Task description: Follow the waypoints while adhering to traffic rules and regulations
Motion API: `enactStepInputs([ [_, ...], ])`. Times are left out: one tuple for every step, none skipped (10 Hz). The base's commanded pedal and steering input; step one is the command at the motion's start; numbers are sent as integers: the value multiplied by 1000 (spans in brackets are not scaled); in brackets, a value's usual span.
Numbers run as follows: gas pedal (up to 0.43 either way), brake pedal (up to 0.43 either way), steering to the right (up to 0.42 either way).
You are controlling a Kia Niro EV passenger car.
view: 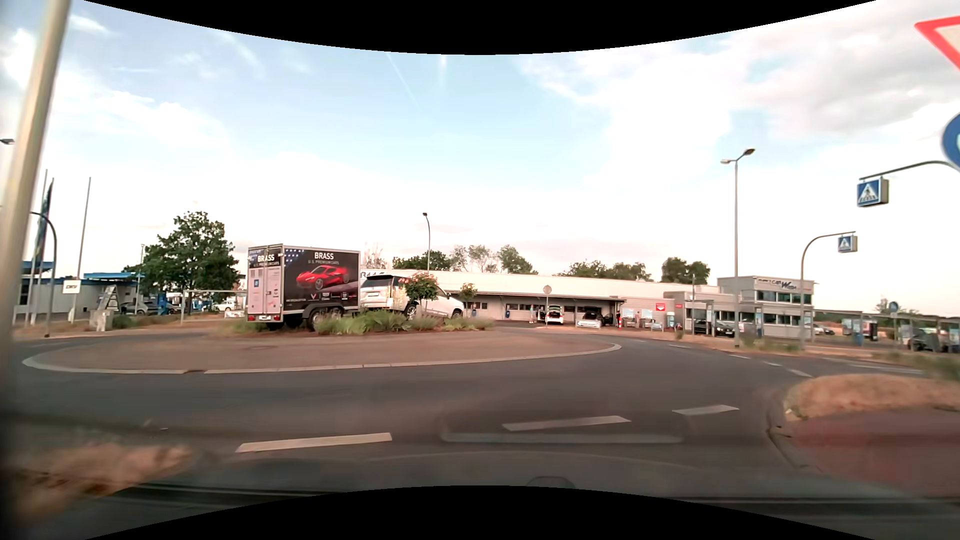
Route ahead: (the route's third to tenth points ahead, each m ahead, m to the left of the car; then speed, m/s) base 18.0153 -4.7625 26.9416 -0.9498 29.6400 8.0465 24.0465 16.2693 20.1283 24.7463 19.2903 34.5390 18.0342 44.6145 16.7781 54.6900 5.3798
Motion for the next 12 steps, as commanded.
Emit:
enactStepInputs([
  [0,43,193],
  [0,0,209],
  [0,0,215],
  [0,0,222],
  [0,0,233],
  [0,0,247],
  [0,0,262],
  [0,0,271],
  [0,0,275],
  [0,0,275],
  [0,0,275],
  [0,0,274],
])
